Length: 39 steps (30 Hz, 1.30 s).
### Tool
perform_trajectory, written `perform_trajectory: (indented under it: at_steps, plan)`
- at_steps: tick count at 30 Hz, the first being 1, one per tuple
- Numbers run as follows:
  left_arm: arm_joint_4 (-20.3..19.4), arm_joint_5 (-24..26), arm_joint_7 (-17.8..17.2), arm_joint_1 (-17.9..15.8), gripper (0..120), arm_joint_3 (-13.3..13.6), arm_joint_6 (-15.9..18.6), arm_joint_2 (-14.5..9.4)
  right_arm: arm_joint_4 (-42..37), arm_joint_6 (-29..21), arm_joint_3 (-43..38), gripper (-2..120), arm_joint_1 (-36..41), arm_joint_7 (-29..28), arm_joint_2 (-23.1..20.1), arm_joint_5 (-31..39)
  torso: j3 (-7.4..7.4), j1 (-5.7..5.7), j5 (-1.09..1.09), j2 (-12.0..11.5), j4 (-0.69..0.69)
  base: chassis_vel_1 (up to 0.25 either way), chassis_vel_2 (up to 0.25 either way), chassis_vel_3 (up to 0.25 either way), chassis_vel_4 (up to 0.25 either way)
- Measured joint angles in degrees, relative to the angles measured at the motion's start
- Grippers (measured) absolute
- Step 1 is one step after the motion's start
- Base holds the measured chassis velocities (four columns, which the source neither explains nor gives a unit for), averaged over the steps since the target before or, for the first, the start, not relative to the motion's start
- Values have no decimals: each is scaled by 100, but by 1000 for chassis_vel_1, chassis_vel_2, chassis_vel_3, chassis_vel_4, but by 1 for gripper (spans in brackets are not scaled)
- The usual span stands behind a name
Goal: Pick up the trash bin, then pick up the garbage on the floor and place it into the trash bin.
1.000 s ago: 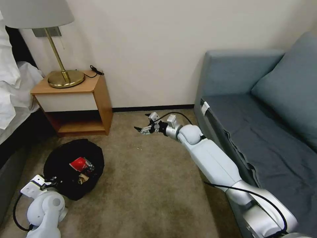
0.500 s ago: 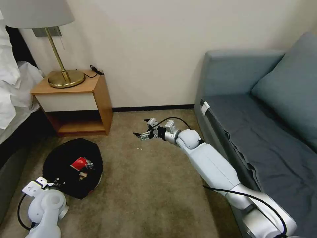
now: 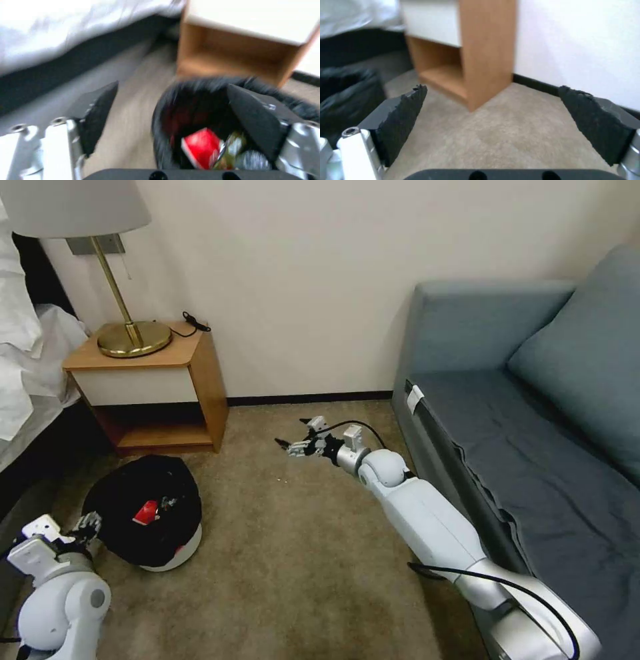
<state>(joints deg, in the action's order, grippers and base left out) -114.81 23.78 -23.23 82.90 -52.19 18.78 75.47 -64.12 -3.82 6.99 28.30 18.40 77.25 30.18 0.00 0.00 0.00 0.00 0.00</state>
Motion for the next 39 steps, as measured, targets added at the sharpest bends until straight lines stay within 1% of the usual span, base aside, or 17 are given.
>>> perform_trajectory:
  at_steps: [1, 2, 3, 5, 6, 8, 9, 10, 11, 12, 13, 15, 16, 18, 22, 26, 39]
  plan:
    - [41, -440, 403, 39, 97, -10, -281, -30, -25, -8, -1, 100, 34, -234, -13, 204, 0, 0, 0, 0, 0, 0, 0, 0, 0]
    - [86, -763, 690, 64, 98, -14, -477, -62, -62, -27, -4, 100, 69, -422, -18, 386, 0, 0, 1, 0, 0, 0, 0, 0, 0]
    - [86, -763, 690, 64, 98, -14, -477, -62, -62, -27, -4, 100, 69, -422, -18, 386, 0, 0, 1, 0, 0, 0, 0, 0, 0]
    - [264, -1472, 1653, 70, 100, -17, -1017, -173, -261, -135, -86, 100, 263, -1014, -21, 1011, 0, 0, 0, 0, 1, 0, 0, 0, 0]
    - [264, -1472, 1653, 70, 100, -17, -1017, -173, -261, -135, -86, 100, 263, -1014, -21, 1011, 0, 0, 0, 0, 1, 0, 0, 0, 0]
    - [415, -1662, 2064, 36, 100, 48, -1405, -261, -540, -237, -280, 100, 580, -1575, 7, 1347, 0, 0, 0, 0, 0, 0, 0, 0, 0]
    - [466, -1540, 2124, 46, 100, 130, -1699, -304, -718, -289, -412, 100, 776, -1795, 32, 1414, 0, 0, 0, 0, 0, 0, 0, 0, 0]
    - [466, -1540, 2124, 46, 100, 130, -1699, -304, -718, -289, -412, 100, 776, -1795, 32, 1414, 0, 0, 0, 0, 0, 0, 0, 0, 0]
    - [469, -1406, 2111, 67, 100, 186, -1869, -327, -829, -325, -491, 100, 896, -1909, 51, 1443, 0, 0, 0, 0, 0, 0, 0, 0, 0]
    - [385, -943, 1981, 174, 100, 348, -2107, -366, -1165, -422, -737, 100, 1281, -2166, 121, 1527, 0, 0, 0, 0, -2, 0, 0, 0, 0]
    - [334, -742, 1982, 229, 100, 426, -2167, -376, -1284, -456, -880, 100, 1498, -2245, 187, 1541, -1, 0, 0, 0, -1, 0, 0, 0, 0]
    - [333, -676, 1982, 223, 100, 479, -2228, -382, -1289, -457, -958, 100, 1587, -2255, 241, 1525, 0, 0, 2, 0, -1, 0, 0, 0, 0]
    - [370, -641, 1992, 158, 100, 583, -2357, -383, -1217, -437, -1070, 100, 1662, -2248, 347, 1450, -1, 0, 1, 0, -1, 0, 0, 0, 0]
    - [372, -609, 1994, 125, 100, 694, -2430, -394, -1163, -407, -1181, 100, 1746, -2180, 473, 1263, 0, 0, -1, 0, -1, 0, 0, 0, 0]
    - [304, -601, 2027, 139, 100, 768, -2394, -446, -1144, -403, -1226, 100, 1803, -2134, 592, 1136, 0, 0, 1, 0, 0, 0, 0, 0, 0]
    - [295, -601, 2033, 142, 100, 781, -2340, -459, -1127, -406, -1239, 100, 1818, -2139, 672, 1090, 0, 0, 1, 0, 1, 0, 0, 0, 0]
    - [289, -595, 2029, 142, 100, 777, -2304, -460, -1115, -407, -1230, 100, 1808, -2131, 673, 1074, 0, 0, 0, 0, 0, 0, 0, 0, 0]
